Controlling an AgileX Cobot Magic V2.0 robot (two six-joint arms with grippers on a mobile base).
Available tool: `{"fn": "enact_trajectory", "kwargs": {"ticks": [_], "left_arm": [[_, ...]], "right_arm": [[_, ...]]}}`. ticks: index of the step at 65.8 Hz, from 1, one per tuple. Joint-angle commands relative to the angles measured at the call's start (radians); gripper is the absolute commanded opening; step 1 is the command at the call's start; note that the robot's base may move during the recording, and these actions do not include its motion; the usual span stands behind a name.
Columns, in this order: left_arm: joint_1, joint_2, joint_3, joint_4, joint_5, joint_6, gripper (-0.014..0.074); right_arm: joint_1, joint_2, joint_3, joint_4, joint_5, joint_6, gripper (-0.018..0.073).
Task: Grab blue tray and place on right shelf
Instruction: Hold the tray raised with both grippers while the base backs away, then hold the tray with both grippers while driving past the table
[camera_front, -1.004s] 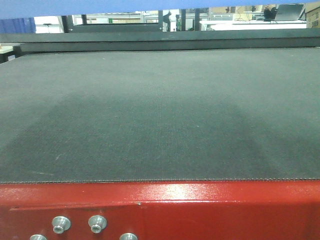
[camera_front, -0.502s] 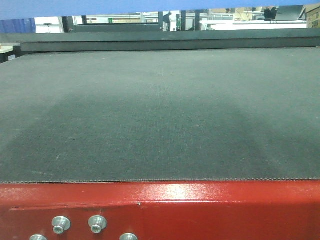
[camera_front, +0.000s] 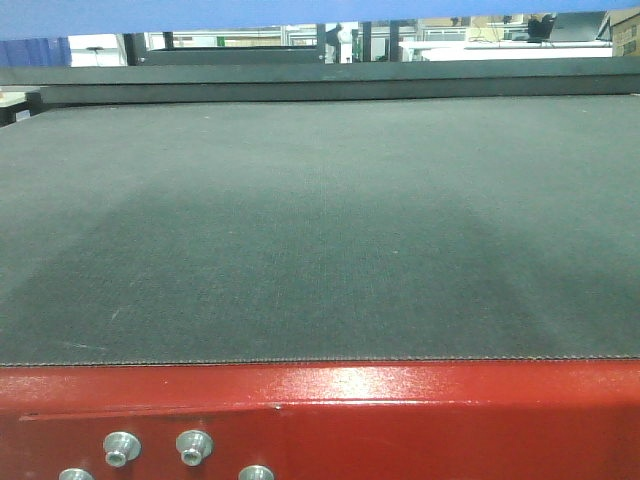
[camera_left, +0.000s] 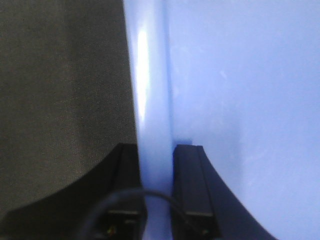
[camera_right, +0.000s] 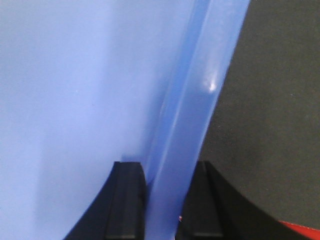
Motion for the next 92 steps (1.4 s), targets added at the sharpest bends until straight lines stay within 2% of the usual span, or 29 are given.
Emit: {"fn": "enact_trajectory", "kwargs": {"ticks": [1, 38, 62, 92], "left_arm": [[-0.007, -0.036, -0.021, 0.069, 0.077, 0.027, -0.0048], [-0.007, -0.036, -0.021, 0.055, 0.077, 0.027, -0.0048], [-0.007, -0.036, -0.021, -0.015, 0.077, 0.027, -0.0048], [-0.007, -0.036, -0.021, -0.015, 0.077, 0.027, -0.0048]], "right_arm": [[-0.005, -0.032, -0.027, -0.061, -0.031, -0.026, 0.0066], [-0.005, -0.032, -0.027, -0.061, -0.031, -0.026, 0.0066], [-0.005, -0.032, -0.027, -0.061, -0.031, -0.026, 0.0066], [-0.005, -0.032, -0.027, -0.061, -0.031, -0.026, 0.0066]]}}
